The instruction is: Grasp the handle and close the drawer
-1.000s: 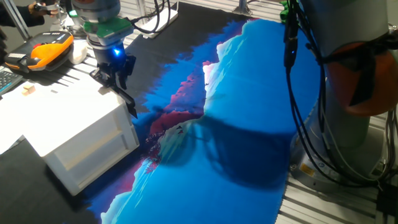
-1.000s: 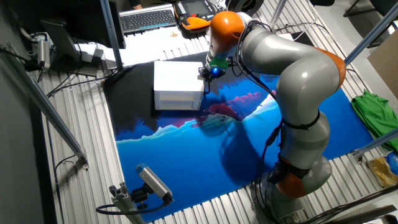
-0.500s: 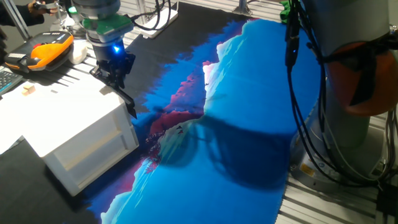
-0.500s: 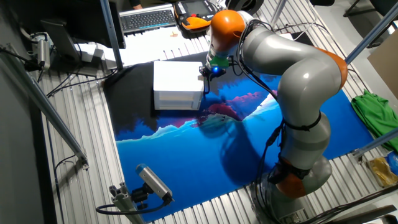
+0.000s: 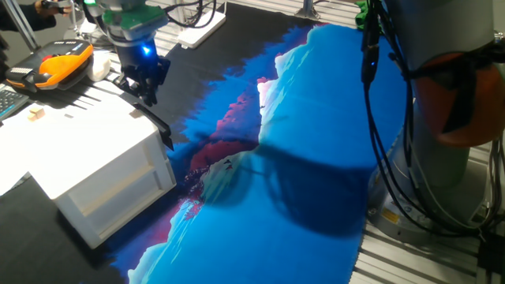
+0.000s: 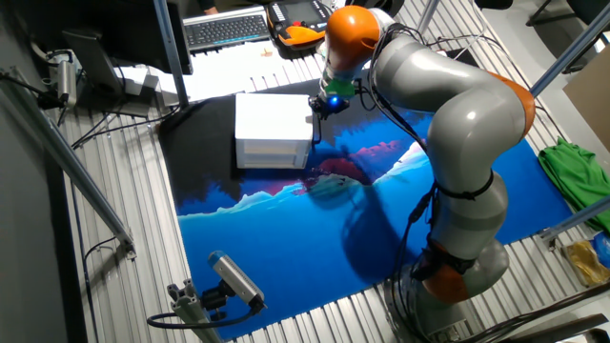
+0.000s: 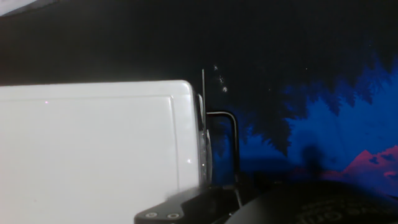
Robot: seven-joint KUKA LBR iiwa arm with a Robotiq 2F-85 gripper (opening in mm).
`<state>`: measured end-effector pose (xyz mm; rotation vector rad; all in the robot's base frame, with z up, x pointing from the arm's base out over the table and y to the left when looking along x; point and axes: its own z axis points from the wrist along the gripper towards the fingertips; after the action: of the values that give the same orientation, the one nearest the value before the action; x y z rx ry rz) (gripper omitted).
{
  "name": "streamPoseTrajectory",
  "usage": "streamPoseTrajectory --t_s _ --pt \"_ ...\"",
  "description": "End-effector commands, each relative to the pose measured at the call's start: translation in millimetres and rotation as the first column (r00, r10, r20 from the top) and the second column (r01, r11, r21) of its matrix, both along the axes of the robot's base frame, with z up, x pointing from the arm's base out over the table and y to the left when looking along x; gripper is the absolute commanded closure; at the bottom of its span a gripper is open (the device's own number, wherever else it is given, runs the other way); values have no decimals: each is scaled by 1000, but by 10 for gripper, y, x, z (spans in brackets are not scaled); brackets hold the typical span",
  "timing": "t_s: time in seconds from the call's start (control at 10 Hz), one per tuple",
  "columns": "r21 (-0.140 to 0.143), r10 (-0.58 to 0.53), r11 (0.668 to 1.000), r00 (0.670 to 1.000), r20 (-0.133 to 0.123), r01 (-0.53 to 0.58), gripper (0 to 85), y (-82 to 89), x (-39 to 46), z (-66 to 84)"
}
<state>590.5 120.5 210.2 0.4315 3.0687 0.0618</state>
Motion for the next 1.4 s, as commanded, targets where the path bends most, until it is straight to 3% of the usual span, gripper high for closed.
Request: streamPoseTrajectory --t_s 0.0,0.2,0.4,0.6,0.7,1.1,1.3 --pt "0 6 1000 1000 -1 -6 850 -20 1 35" --pt "0 2 1000 1000 9 -2 850 -66 -3 118" --pt "-17 15 1000 1000 15 -15 850 -135 8 177" --pt "-43 58 997 998 5 -58 850 -291 11 308" --pt "-43 78 996 997 -3 -78 850 -357 11 351" --pt "-38 86 996 996 14 -85 850 -408 -43 386" --pt "-37 100 994 995 -1 -100 850 -429 -62 439"
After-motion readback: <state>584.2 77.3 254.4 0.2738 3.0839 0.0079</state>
